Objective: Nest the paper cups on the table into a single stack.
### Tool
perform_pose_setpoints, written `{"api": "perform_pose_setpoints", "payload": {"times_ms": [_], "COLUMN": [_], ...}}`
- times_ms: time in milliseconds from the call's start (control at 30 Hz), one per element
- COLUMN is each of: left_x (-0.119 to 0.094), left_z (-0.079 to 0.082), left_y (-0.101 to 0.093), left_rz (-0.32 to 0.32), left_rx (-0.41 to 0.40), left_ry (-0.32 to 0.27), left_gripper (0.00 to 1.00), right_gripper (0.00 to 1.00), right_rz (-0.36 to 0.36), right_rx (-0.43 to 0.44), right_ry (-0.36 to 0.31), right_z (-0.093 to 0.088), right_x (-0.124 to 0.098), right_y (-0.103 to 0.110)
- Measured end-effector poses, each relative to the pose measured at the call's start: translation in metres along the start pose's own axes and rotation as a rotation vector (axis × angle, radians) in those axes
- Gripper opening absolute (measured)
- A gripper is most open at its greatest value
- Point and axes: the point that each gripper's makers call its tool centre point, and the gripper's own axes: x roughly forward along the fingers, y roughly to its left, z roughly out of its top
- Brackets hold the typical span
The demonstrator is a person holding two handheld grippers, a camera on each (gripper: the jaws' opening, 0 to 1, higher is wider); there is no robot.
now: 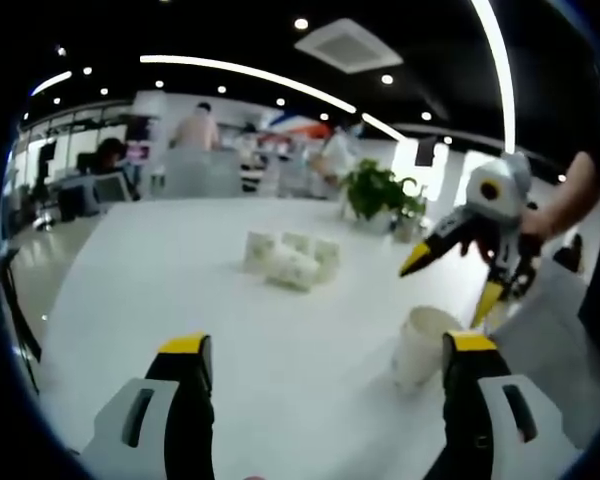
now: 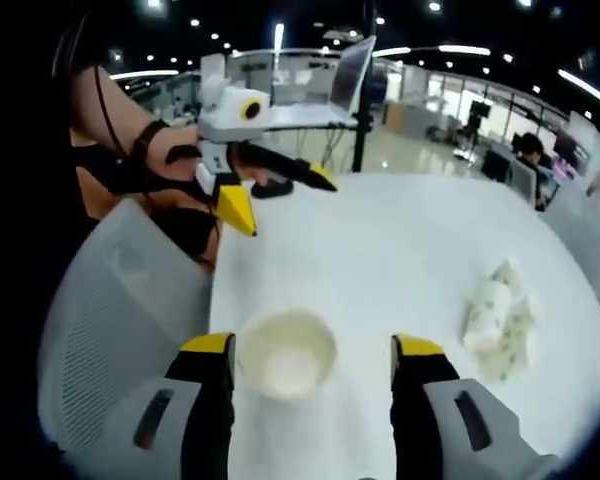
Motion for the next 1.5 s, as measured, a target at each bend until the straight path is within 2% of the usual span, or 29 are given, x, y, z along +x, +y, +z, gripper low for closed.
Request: {"api": "perform_pose_setpoints", "payload": {"times_ms": [167,300,567,1033,1500], "left_x": [0.001,0.001,0.004,0.004,0.002], "left_z": [0.003,0.003,0.007,0.009,0.011], "left_y": [-0.002,-0.003,-0.004,-0.007,-0.008], "left_rz": [-0.007,-0.016,-0.026,-0.034,-0.044], "left_rx": [0.006,0.014,0.024,0.022,0.029], "left_ry": [-0.001,0.003,0.006,0.001,0.004], "left_gripper": [0.93,0.93,0.92,0.92,0.92], "right_gripper": [0.62,0.64,0.64,0.64,0.74], "right_rz": [-0.081,-0.146,-0.239,-0.366,-0.457], "right_rx": [0.058,0.079,0.096,0.153,0.2], "right_ry": [-0.033,-0.035,-0.026,-0.035,-0.044], "right_z": [-0.001,-0.006,-0.023,-0.041,-0.056], "right_x": [-0.015,-0.029,-0.052,-0.08,-0.098], "right_y": [-0.021,-0.037,-0.056,-0.072,-0.077]}}
